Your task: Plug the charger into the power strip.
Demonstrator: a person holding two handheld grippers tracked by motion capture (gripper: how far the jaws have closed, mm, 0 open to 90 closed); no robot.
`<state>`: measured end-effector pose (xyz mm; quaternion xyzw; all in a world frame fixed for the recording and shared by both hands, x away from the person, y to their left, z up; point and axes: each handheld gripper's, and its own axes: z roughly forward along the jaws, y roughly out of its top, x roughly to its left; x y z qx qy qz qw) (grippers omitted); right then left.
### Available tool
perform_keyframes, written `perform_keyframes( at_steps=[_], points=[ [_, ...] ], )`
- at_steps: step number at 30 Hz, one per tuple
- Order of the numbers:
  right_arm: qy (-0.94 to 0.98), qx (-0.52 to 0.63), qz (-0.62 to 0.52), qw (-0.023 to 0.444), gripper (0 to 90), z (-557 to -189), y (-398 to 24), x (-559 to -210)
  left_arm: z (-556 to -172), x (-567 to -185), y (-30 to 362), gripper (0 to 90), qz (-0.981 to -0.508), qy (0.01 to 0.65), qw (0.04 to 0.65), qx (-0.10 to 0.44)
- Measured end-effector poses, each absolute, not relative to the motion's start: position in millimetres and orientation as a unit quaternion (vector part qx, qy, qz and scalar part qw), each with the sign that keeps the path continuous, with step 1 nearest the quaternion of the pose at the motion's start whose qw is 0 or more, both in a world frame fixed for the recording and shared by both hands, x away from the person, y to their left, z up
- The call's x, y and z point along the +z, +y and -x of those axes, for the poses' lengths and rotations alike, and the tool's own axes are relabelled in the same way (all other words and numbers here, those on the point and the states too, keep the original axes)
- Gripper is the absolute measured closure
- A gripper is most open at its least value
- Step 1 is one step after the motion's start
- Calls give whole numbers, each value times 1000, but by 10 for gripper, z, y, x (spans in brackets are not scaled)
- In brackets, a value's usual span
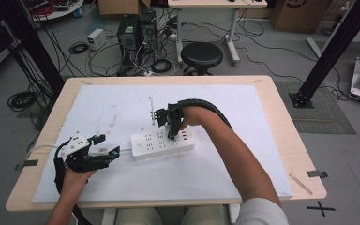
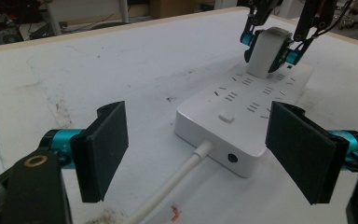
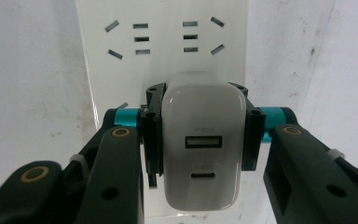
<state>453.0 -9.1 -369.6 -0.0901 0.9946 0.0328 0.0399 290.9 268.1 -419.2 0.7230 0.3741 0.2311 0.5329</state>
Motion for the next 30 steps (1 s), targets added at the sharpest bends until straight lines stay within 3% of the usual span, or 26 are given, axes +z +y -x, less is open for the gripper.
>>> perform_keyframes(
  at_steps=[3, 7, 17, 30],
  points=[
    [995, 61, 74, 38, 591, -4525, -132, -3679, -2901, -4186, 2694, 211, -721, 377, 533, 232],
    [993, 112, 22, 36, 394, -4555, -233, -3578, -2890, -4182, 2711, 211, -719, 380, 534, 232],
    [970, 216, -95, 65, 209, -4448, -714, -3379, -2870, -4153, 2726, 211, -708, 386, 541, 240],
    [932, 288, -204, 88, 209, -4169, -1449, -3310, -2885, -4121, 2668, 211, -705, 384, 546, 239]
  ],
)
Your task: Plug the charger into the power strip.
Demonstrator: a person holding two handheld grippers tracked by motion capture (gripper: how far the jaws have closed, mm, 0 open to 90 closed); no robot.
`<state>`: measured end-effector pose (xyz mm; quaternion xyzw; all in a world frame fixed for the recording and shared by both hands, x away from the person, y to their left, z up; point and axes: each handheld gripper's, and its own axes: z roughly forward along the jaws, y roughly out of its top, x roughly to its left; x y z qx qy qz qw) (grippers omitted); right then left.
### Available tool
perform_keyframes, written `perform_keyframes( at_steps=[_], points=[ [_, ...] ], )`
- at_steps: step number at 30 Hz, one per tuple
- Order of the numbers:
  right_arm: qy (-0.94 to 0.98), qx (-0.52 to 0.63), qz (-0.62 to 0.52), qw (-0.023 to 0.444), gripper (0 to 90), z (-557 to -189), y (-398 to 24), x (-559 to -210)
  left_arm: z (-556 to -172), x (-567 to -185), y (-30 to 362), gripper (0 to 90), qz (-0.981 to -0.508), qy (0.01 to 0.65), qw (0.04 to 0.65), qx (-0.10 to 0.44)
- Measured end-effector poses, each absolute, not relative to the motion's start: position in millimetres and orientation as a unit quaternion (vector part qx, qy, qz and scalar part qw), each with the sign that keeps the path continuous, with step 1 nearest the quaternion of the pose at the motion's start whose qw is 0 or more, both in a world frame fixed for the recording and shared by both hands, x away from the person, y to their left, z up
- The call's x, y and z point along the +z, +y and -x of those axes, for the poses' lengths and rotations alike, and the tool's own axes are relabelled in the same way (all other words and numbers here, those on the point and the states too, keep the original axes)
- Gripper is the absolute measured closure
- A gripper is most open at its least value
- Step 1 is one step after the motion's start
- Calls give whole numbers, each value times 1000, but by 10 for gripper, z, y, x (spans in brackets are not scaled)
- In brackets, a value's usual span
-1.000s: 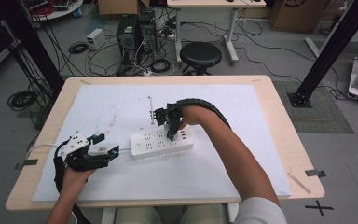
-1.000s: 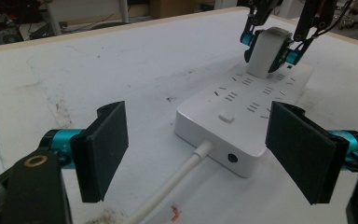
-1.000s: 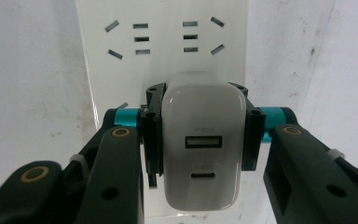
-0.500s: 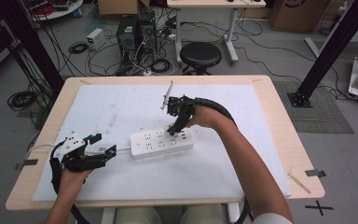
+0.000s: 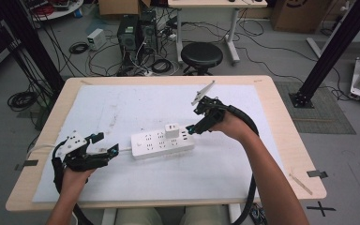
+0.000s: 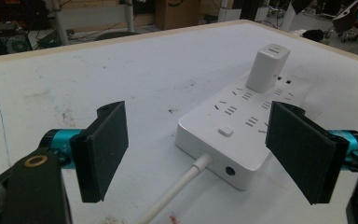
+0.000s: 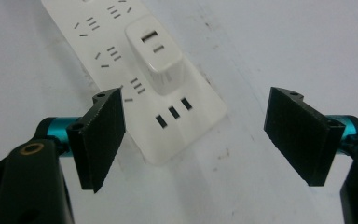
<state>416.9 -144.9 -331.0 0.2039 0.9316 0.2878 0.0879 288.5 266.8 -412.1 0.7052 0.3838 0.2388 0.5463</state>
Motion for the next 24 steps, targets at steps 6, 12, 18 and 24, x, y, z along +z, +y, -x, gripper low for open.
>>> perform_keyframes(
  at_steps=[6, 12, 18, 24],
  points=[
    [908, 315, -251, 116, 209, -3987, -1775, -3302, -2877, -4097, 2673, 210, -702, 382, 550, 241],
    [893, 318, -286, 141, 209, -3756, -2119, -3365, -2877, -4074, 2659, 208, -703, 378, 551, 243],
    [877, 326, -314, 162, 209, -3543, -2386, -3468, -2905, -4046, 2654, 207, -703, 376, 552, 244],
    [858, 340, -341, 178, 209, -3397, -2539, -3547, -2918, -4039, 2645, 208, -705, 376, 549, 245]
  ],
)
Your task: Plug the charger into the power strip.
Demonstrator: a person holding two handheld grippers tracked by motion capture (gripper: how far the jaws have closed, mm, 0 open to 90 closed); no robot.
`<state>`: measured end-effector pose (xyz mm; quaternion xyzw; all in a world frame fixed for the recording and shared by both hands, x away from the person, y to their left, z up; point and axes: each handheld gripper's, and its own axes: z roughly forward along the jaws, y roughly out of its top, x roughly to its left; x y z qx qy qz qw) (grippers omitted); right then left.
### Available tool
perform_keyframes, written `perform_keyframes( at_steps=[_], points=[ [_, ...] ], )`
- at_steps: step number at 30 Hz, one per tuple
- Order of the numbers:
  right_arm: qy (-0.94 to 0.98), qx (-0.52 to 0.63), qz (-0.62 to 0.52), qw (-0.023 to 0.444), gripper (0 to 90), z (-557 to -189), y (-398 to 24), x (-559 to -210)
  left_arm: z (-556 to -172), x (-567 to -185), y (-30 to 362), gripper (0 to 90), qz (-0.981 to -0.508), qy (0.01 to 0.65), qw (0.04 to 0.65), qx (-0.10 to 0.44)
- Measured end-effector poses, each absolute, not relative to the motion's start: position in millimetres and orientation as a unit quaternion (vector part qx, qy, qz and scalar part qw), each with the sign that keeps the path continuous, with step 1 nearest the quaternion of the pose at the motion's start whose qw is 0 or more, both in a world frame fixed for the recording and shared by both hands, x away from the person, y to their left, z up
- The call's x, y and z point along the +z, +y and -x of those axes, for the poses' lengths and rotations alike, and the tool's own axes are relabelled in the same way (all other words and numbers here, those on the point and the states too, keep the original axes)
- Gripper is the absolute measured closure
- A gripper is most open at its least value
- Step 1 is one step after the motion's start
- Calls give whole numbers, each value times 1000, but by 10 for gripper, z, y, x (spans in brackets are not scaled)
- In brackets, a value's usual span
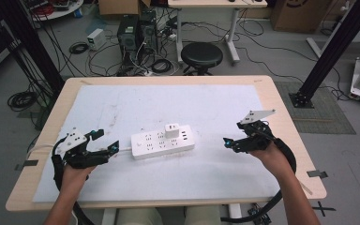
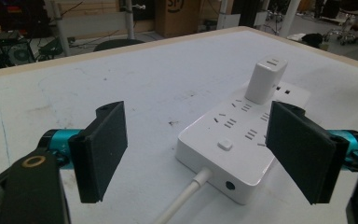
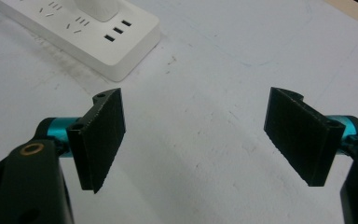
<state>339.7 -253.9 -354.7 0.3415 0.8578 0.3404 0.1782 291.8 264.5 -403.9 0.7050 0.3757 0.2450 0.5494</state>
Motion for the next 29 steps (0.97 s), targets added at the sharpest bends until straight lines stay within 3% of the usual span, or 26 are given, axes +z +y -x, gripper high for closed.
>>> perform_keyframes(
  at_steps=[29],
  points=[
    [832, 367, -367, 196, 209, -3242, -2650, -3714, -2900, -4019, 2652, 207, -705, 373, 550, 246]
  ],
)
